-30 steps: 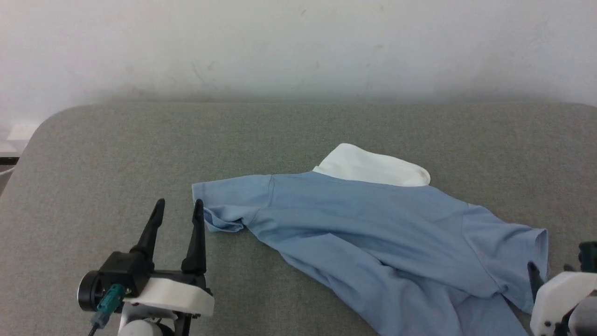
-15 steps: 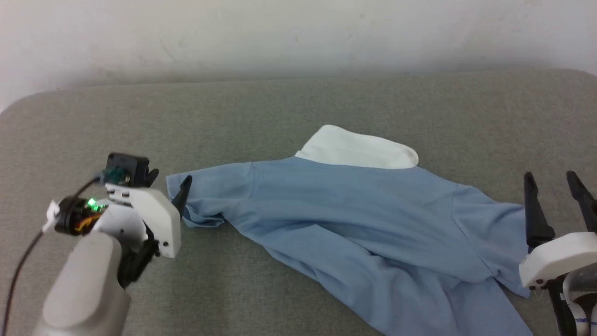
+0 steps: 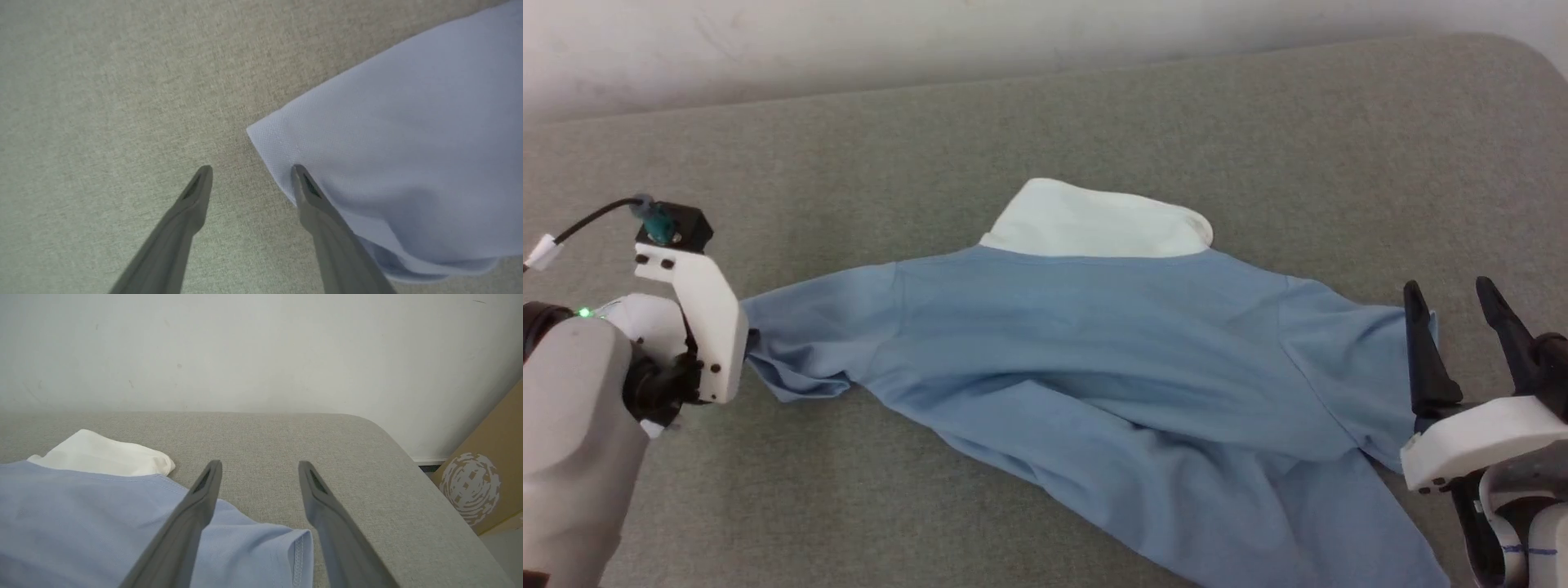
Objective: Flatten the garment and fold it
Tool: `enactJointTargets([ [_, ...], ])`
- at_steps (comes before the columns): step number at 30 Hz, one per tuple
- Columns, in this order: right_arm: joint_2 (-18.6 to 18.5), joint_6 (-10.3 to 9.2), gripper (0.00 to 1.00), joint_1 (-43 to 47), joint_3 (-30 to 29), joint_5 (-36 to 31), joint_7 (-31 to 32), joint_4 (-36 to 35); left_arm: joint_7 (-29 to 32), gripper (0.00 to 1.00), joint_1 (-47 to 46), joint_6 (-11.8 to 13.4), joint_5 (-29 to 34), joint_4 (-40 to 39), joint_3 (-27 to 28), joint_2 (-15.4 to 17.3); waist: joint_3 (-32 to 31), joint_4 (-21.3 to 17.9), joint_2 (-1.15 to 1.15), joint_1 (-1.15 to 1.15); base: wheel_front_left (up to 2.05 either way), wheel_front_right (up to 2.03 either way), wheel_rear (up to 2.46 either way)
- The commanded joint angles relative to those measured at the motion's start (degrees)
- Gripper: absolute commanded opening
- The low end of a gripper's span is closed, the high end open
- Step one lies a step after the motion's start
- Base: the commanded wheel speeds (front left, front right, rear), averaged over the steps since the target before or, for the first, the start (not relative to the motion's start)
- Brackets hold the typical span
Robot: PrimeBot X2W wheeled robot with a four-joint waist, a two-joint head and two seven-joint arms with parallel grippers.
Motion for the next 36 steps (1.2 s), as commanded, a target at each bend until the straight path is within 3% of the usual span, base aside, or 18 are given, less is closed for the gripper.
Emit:
enactJointTargets([
  [1, 0.16, -0.11, 1.0, -1.01, -0.08, 0.56, -0.52, 0.38, 0.39, 1.0, -1.31, -0.03, -1.12, 0.61, -0.1, 0.49, 1.78, -1.77, 0.0, -0.01, 0.0, 0.0, 0.0],
  [14, 0.17, -0.11, 1.0, -2.47, -1.27, 0.64, -0.98, 1.99, 5.94, 1.0, -1.69, -0.03, -10.52, 1.77, -4.68, 1.49, 4.42, -2.51, 0.0, -0.01, 0.0, 0.0, 0.0],
  [15, 0.17, -0.11, 1.0, -2.58, -1.41, 0.59, -0.93, 2.05, 6.17, 0.93, -1.44, -0.03, -11.75, 1.54, -5.0, 1.39, 4.52, -2.47, 0.0, -0.01, 0.0, 0.0, 0.0],
  [16, 0.17, -0.11, 1.0, -2.67, -1.53, 0.54, -0.93, 2.11, 5.71, 0.03, -1.35, -0.03, -12.74, 1.3, -5.04, 1.38, 4.6, -2.39, 0.0, -0.01, 0.0, 0.0, 0.0],
  [21, 0.17, -0.11, 1.0, -2.55, -2.4, 0.06, -0.68, 2.46, -0.54, 0.0, -2.51, 0.41, -13.68, 3.0, -2.97, 0.65, 4.35, -1.39, 0.0, -0.01, 0.0, 0.0, 0.0],
  [26, 0.17, -0.11, 1.0, -2.03, -2.85, -0.7, 1.48, 2.69, -8.06, 0.0, -3.93, 1.6, -10.5, 3.12, -2.81, 0.9, 2.56, 0.09, 0.0, -0.01, 0.0, 0.0, 0.0],
  [30, -1.38, -0.11, 1.0, -1.96, -2.55, -1.37, 8.76, 3.31, -15.76, 0.0, -2.99, 2.63, -8.77, -0.42, -2.24, 0.31, 0.62, 1.7, 0.0, -0.01, 0.0, 0.0, 0.0],
  [33, -3.96, -0.11, 1.0, -2.73, -3.13, 0.03, 17.66, 4.27, -20.45, 0.0, -0.92, 3.61, -8.52, -4.98, -1.45, -0.28, -0.63, 3.26, 0.0, -0.01, 0.0, 0.0, 0.0],
  [36, -5.98, -0.11, 1.0, -3.9, -3.79, 1.01, 23.28, 4.54, -22.92, 0.0, 0.57, 4.7, -8.15, -8.98, -1.06, -0.57, -1.17, 4.45, 0.0, -0.01, 0.0, 0.0, 0.0],
])
